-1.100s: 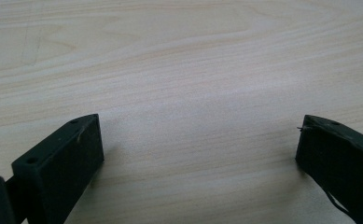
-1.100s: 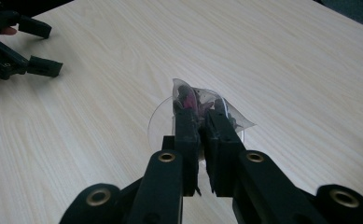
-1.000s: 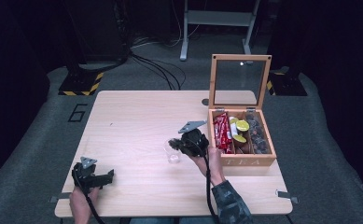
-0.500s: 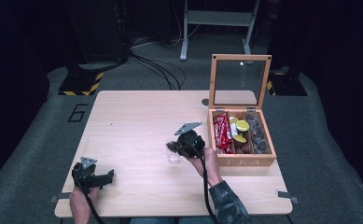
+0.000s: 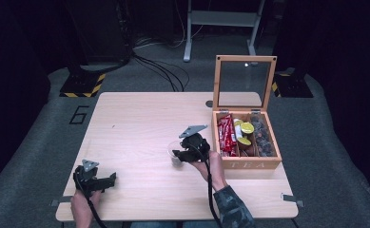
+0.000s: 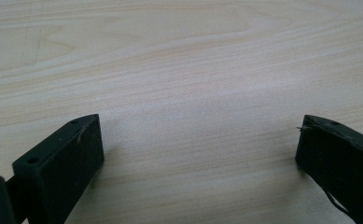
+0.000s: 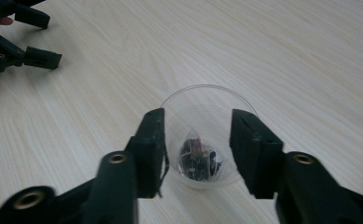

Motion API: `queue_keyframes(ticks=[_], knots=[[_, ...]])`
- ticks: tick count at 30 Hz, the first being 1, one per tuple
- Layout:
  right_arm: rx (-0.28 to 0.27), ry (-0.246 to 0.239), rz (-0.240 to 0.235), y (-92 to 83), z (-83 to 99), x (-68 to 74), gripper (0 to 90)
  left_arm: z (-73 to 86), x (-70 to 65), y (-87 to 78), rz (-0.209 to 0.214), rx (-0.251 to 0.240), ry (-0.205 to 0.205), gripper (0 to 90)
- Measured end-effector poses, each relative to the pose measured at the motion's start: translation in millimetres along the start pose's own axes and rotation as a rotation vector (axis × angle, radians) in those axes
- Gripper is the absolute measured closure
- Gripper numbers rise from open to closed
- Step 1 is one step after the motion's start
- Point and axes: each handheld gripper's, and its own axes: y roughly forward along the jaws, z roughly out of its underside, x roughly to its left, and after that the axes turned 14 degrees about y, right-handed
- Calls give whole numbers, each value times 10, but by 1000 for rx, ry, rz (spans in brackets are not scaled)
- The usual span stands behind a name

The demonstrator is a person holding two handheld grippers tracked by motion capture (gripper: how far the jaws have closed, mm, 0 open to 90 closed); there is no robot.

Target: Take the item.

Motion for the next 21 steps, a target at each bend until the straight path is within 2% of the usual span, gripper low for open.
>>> queue_keyframes(ticks=[1,2,4,5,8,14,15,20,21], knots=[[6,-6,-16,-35,8,-13,359,0,0,0,0,0,0,7],[-3,5,-14,-53,12,-11,306,0,0,0,0,0,0,7],[-14,4,-13,-73,14,-15,282,0,1,0,0,0,0,7],[-15,13,-19,-128,16,-18,211,0,0,0,0,0,0,7],[-34,10,-5,-212,42,-6,144,0,0,0,0,0,0,7],[-44,25,-5,-371,126,-5,90,0,-8,7,-4,-9,-11,6],[-64,25,3,-448,187,-7,77,-1,-8,8,-4,-9,-14,6],[-83,23,21,-588,298,-37,62,-1,-8,7,-4,-9,-12,7],[-99,25,31,-661,353,-54,64,-1,-8,7,-3,-9,-12,6]])
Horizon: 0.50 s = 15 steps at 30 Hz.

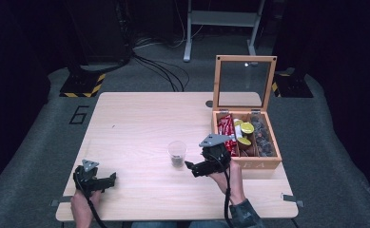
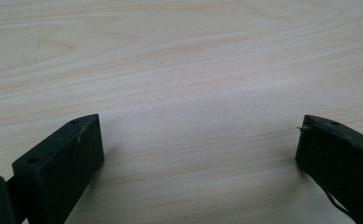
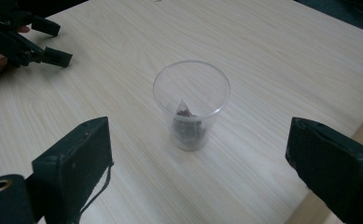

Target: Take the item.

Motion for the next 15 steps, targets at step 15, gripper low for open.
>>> queue_keyframes(ticks=[15], knots=[[-42,50,91,-402,469,-193,67,0,1,0,1,1,0,7]])
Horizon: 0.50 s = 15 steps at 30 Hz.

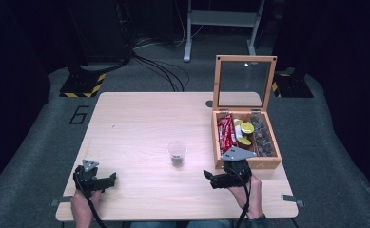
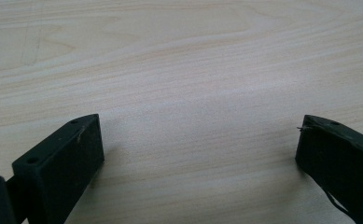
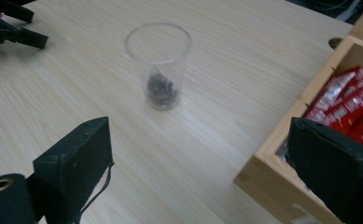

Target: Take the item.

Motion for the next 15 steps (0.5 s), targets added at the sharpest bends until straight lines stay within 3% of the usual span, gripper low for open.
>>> queue_keyframes(ticks=[8,15], knots=[[5,49,68,-64,405,-286,69,0,-1,1,0,-1,-1,6],[60,109,88,91,788,-509,70,0,-1,0,-1,-1,-1,6]])
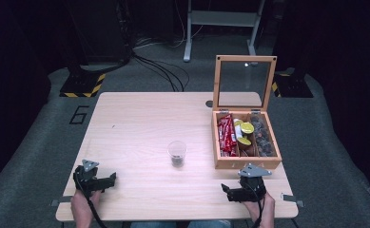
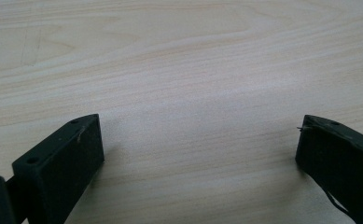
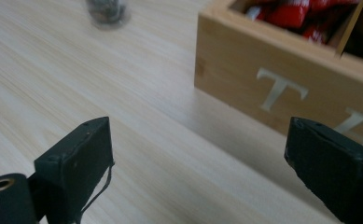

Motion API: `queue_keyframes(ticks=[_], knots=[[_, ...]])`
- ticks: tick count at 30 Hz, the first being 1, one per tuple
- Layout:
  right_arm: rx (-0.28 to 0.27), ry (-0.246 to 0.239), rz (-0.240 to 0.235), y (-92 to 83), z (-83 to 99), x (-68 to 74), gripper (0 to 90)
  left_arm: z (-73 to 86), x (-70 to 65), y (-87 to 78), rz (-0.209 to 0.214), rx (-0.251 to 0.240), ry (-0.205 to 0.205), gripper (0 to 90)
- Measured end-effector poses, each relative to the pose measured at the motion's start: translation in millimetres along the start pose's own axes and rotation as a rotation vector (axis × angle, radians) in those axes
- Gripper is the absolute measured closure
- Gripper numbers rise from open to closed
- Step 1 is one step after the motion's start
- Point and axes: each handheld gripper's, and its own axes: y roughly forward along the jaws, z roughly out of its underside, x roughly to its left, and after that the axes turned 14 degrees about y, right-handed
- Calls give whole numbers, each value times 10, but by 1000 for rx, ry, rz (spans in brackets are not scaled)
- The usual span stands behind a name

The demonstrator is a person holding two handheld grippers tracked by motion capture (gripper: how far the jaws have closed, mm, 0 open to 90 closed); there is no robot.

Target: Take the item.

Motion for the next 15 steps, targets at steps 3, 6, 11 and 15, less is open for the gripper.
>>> queue_keyframes(ticks=[3,6,11,15], knots=[[12,22,1,67,77,-59,70,0,1,0,1,1,1,7],[49,19,12,173,170,-138,71,0,0,0,0,0,1,6],[64,21,31,259,246,-202,63,0,0,0,0,0,1,6],[53,1,44,267,264,-193,54,0,0,0,0,0,1,6]])
